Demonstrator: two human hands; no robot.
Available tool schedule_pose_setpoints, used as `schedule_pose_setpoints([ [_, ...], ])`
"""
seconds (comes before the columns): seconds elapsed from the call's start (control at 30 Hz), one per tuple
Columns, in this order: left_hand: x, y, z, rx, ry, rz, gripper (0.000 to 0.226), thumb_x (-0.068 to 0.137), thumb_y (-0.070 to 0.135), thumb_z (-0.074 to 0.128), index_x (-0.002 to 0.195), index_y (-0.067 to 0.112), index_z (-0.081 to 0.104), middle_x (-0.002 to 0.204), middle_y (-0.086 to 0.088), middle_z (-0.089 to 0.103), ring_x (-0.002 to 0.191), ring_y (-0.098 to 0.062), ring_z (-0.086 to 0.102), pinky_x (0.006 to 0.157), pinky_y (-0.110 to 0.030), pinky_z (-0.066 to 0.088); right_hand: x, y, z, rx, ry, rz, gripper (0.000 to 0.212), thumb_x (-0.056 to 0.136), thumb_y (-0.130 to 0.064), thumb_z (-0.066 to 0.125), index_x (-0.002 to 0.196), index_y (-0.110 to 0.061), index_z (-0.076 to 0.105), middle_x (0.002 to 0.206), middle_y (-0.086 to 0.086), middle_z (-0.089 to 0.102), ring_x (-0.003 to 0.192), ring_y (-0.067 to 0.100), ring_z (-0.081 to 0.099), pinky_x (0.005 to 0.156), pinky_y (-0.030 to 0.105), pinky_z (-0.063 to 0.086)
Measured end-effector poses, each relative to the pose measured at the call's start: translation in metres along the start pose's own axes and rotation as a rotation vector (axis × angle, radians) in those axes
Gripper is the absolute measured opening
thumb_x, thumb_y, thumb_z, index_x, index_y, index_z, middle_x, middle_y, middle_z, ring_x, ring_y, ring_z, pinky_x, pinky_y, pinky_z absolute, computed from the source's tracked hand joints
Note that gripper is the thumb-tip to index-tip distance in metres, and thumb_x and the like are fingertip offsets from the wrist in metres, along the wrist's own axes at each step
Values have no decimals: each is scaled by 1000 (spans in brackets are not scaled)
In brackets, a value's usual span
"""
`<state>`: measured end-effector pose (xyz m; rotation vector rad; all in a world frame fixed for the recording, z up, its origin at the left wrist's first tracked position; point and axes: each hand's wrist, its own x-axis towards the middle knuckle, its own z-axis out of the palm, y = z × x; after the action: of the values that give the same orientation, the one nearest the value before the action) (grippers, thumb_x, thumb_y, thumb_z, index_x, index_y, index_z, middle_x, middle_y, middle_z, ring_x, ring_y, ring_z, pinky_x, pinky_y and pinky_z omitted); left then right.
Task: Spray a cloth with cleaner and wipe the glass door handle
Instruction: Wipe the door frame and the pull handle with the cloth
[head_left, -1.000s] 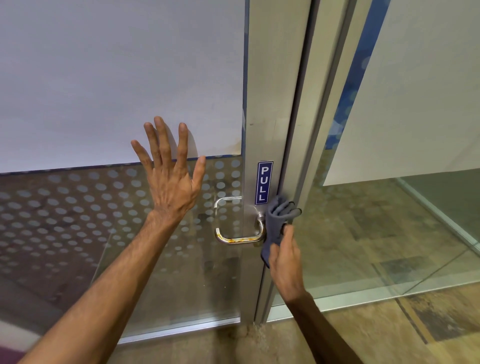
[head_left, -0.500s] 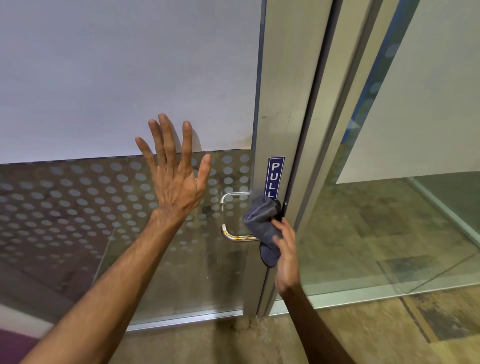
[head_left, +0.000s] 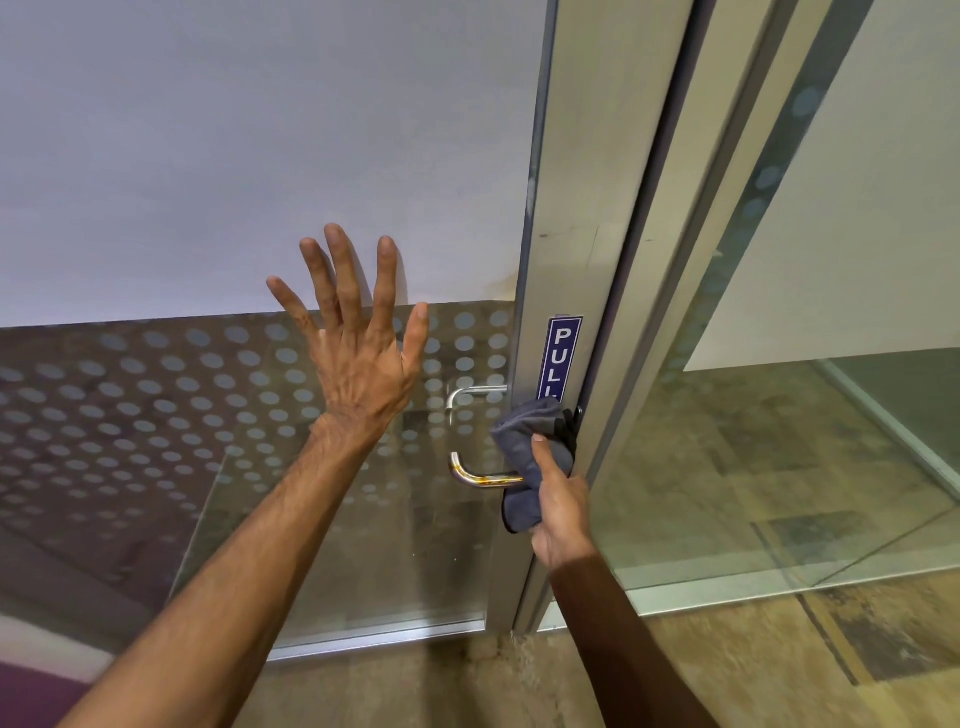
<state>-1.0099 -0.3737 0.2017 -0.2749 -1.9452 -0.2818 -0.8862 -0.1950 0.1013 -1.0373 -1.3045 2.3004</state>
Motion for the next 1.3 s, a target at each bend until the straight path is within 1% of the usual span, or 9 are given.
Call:
schedule_pose_setpoints([
  [0.13,2,-2,2,16,-1,21,78,108,57,38,166,31,-6,163,-25,10,158,-19,-30,123,-58,-21,-4,3,0,26,-17,57,56,92,-23,75,140,-2,54,132,24,67,121,42,65,105,61,51],
  [0.3,1,-1,3,40,4,15,68,108,57,37,163,20,20,163,-24,12,159,-20,-28,124,-61,-17,-8,10,6,51,25,56,40,94,-18,73,129,-2,62,123,23,72,109,39,72,90,52,59],
  [0.47,1,1,1,53,11,13,66,108,56,36,162,18,23,162,-24,14,159,-20,-28,125,-61,-15,-14,15,9,110,70,93,39,96,-17,71,129,2,62,120,25,71,102,38,72,91,52,59],
  [0.53,0,1,2,49,12,13,66,108,55,36,162,18,23,162,-24,14,162,-25,-23,125,-62,-15,-17,17,11,144,82,95,43,96,-17,69,133,4,59,112,19,72,91,32,73,76,40,64],
  [0.63,1,2,4,64,22,33,66,108,56,35,161,17,26,162,-25,17,156,-46,11,125,-63,-13,-21,22,15,167,122,98,44,98,-19,67,135,4,57,112,17,71,84,24,71,50,23,59],
  [0.8,0,0,7,89,30,48,66,108,54,40,162,17,26,162,-26,18,150,-49,19,125,-61,-15,-28,32,22,218,115,200,53,96,-28,71,142,-8,53,135,16,67,118,35,67,100,55,55],
  [0.97,1,1,6,97,21,53,67,108,53,40,162,17,25,162,-26,18,152,-49,16,125,-61,-15,-44,44,37,310,120,230,41,98,-27,69,133,-10,57,133,17,67,119,38,67,97,62,54],
  [1.1,0,-1,7,81,35,37,70,108,53,41,165,19,19,162,-26,15,163,-31,-16,125,-59,-18,-57,54,52,350,88,250,37,98,-26,68,129,-9,57,130,19,69,115,38,69,96,66,54],
  [1.3,0,-1,10,108,31,65,70,107,56,41,163,17,24,161,-27,17,150,-50,17,125,-60,-17,-71,63,73,335,70,304,22,97,-28,69,111,-18,54,132,15,65,119,35,65,90,59,58],
])
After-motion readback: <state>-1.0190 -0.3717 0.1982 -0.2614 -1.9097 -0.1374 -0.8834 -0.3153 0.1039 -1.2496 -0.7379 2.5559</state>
